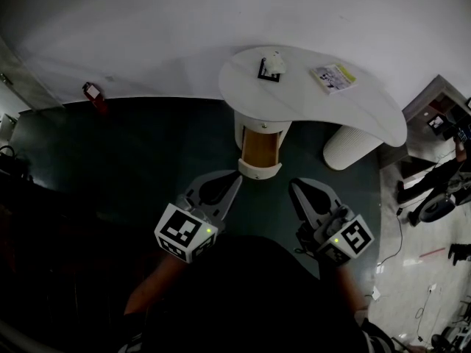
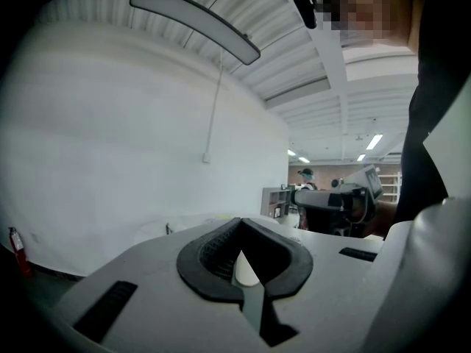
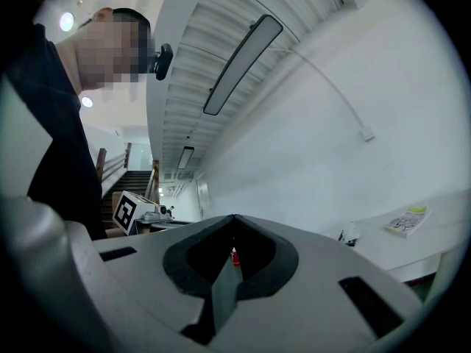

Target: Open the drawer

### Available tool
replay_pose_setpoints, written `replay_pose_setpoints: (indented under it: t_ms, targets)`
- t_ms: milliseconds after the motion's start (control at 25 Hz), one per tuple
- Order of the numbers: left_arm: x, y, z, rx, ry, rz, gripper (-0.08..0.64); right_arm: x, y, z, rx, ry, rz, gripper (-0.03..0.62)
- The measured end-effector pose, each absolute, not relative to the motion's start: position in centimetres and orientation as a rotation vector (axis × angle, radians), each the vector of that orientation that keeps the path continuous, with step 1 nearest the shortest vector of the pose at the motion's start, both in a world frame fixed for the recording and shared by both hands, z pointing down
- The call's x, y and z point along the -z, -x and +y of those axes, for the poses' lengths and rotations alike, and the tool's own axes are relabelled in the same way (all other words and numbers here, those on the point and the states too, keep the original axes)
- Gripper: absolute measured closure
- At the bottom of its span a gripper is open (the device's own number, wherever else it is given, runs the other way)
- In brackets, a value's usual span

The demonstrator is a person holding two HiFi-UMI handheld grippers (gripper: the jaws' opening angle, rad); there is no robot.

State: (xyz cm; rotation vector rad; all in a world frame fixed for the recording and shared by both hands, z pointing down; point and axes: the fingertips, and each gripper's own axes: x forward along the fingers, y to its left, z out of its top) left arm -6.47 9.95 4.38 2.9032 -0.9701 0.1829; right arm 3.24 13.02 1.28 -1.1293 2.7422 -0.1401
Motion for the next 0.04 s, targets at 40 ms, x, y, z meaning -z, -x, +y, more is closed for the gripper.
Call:
replay_pose_setpoints:
  t_ms: [40]
  targets:
    - [-4.36,6.33,10.03,-0.184,-2.904,-0.968,0.548,-1.28,-3.42,13.14,0.139,1.133,2.742,0.577]
